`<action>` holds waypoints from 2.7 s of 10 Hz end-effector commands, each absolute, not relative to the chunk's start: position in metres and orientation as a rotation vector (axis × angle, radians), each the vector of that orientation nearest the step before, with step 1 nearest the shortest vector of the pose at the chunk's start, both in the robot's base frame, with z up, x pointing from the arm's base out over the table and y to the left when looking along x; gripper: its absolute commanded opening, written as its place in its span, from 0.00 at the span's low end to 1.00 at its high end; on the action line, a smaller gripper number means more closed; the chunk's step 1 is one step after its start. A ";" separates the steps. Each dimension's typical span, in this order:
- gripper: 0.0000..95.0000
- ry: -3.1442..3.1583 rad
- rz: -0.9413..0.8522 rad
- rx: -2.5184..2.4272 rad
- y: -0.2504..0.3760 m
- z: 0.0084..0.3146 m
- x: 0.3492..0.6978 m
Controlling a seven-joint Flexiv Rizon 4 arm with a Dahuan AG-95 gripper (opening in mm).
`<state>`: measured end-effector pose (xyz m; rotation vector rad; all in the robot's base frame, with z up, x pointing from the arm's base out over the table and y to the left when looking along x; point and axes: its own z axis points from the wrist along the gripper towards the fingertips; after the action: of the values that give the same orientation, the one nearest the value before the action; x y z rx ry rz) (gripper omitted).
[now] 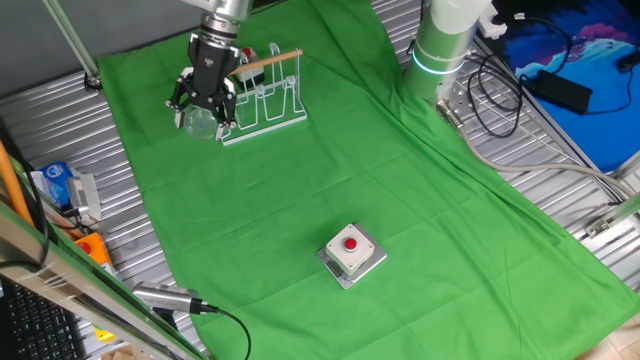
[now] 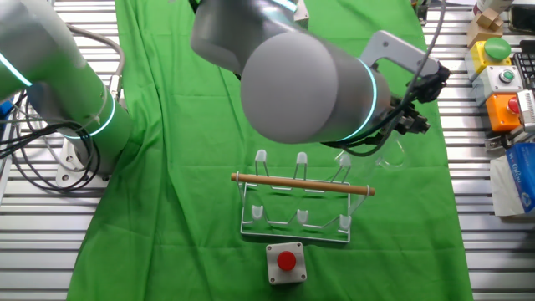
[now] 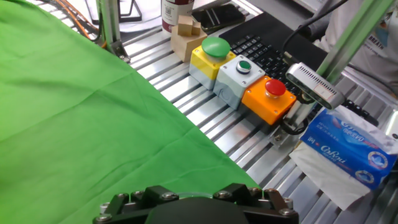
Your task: Put the cup on the cup rack
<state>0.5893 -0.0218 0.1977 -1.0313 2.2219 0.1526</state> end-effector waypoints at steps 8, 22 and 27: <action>0.80 2.288 0.156 -1.066 -0.023 0.197 0.589; 0.60 2.665 -0.046 -1.364 -0.023 0.200 0.589; 0.60 2.883 -0.049 -1.448 -0.023 0.201 0.587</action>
<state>0.5896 -0.0230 0.1991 -1.4393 2.8055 -0.0598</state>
